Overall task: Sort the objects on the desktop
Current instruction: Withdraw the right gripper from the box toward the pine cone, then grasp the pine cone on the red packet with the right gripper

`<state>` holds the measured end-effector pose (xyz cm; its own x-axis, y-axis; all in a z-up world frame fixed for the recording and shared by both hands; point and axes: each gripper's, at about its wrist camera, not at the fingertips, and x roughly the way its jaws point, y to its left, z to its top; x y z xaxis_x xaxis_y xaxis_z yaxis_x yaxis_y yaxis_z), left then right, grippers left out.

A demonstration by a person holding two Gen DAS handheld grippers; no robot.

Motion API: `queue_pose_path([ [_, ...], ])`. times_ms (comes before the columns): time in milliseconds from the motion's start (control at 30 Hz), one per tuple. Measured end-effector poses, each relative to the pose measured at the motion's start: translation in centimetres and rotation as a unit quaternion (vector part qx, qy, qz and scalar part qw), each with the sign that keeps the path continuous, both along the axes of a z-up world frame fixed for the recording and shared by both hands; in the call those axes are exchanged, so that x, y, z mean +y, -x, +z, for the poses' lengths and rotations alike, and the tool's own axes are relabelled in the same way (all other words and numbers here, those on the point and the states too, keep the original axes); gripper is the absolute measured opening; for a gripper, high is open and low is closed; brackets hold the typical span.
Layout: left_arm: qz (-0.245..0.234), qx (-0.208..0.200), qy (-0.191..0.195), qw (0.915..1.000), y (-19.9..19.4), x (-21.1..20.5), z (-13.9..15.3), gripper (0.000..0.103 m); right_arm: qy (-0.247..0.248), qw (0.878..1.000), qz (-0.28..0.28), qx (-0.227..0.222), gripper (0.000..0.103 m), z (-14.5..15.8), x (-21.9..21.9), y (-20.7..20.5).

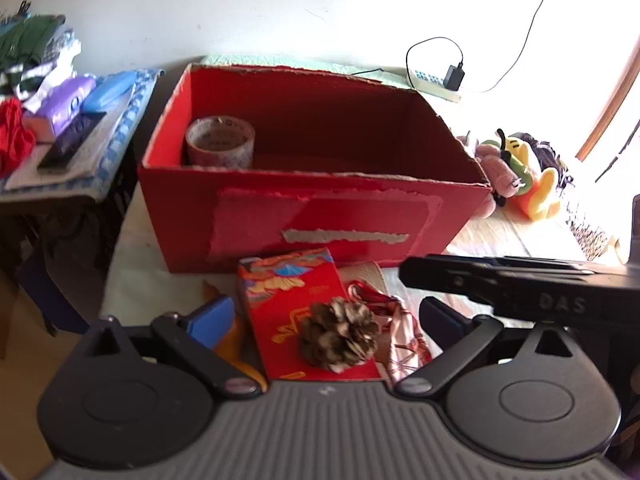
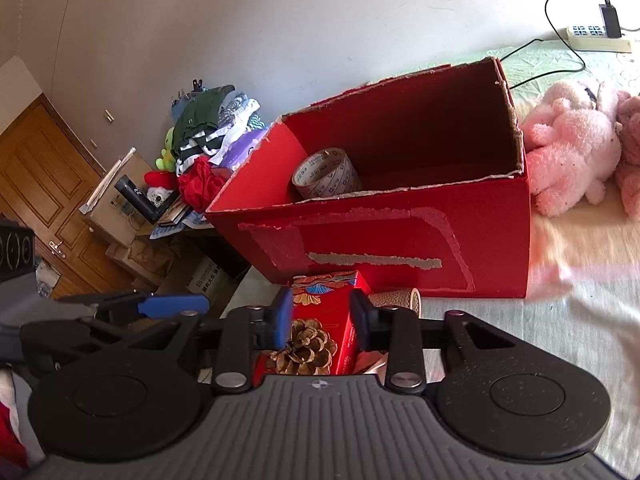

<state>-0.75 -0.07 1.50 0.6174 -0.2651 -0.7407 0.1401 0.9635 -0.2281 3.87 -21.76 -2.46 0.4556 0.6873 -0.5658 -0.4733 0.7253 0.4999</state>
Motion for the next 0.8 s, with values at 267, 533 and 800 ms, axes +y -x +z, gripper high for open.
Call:
queue_pose_path([
  [267, -0.029, 0.01, -0.009, 0.9995, 0.6, -0.9, -1.5, 0.1, -0.011, 0.999, 0.006, 0.052, 0.033, -1.4, -0.1, -0.6],
  [533, -0.035, 0.028, -0.014, 0.9989, -0.6, -1.3, -3.2, 0.093, -0.02, 0.995, 0.025, 0.094, 0.033, -2.6, 0.3, -0.8],
  [800, -0.051, 0.044, -0.014, 0.9976, -1.5, -1.7, -4.5, 0.061, -0.05, 0.99, 0.027, 0.133, 0.036, -3.7, 0.2, -1.3],
])
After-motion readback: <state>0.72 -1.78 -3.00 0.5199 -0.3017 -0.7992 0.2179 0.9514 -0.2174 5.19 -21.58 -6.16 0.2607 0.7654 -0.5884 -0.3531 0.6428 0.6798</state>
